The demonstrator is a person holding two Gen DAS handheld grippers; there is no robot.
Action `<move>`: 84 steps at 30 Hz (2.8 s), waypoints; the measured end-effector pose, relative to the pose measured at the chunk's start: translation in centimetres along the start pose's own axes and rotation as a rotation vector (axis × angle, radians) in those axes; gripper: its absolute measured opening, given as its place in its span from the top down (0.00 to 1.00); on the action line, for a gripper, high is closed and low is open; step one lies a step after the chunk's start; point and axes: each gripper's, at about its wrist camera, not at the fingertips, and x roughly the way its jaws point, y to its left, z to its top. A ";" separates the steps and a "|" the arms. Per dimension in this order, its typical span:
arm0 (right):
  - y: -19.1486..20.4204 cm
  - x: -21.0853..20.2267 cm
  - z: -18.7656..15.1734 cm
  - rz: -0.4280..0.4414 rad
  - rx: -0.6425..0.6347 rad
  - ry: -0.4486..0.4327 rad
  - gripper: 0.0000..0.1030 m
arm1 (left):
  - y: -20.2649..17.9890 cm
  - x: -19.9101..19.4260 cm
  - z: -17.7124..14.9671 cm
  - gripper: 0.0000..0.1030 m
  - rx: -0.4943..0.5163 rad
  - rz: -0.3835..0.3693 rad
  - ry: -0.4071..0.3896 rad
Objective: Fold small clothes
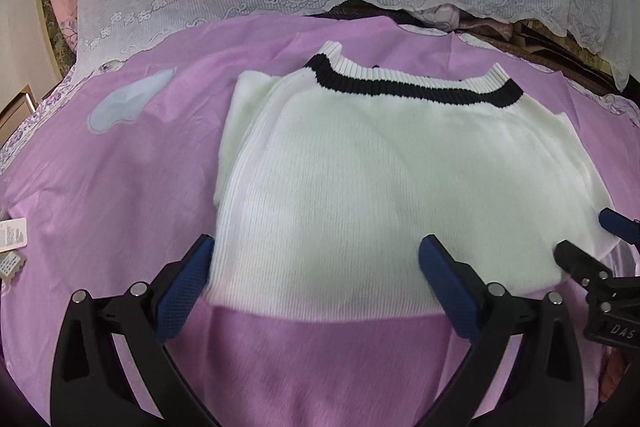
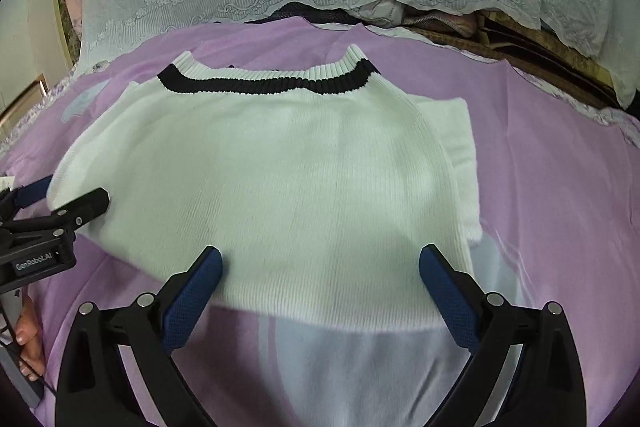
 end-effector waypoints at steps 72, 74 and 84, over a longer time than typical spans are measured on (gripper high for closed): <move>-12.0 4.4 1.6 0.268 0.571 -0.130 0.78 | -8.6 3.2 3.2 0.04 0.110 -0.087 0.001; -11.8 4.3 1.7 0.264 0.563 -0.135 0.78 | -8.3 3.0 3.1 0.04 0.102 -0.103 -0.003; -13.5 6.1 0.9 0.397 0.659 -0.075 0.74 | -4.9 0.1 4.1 0.04 0.050 -0.085 -0.054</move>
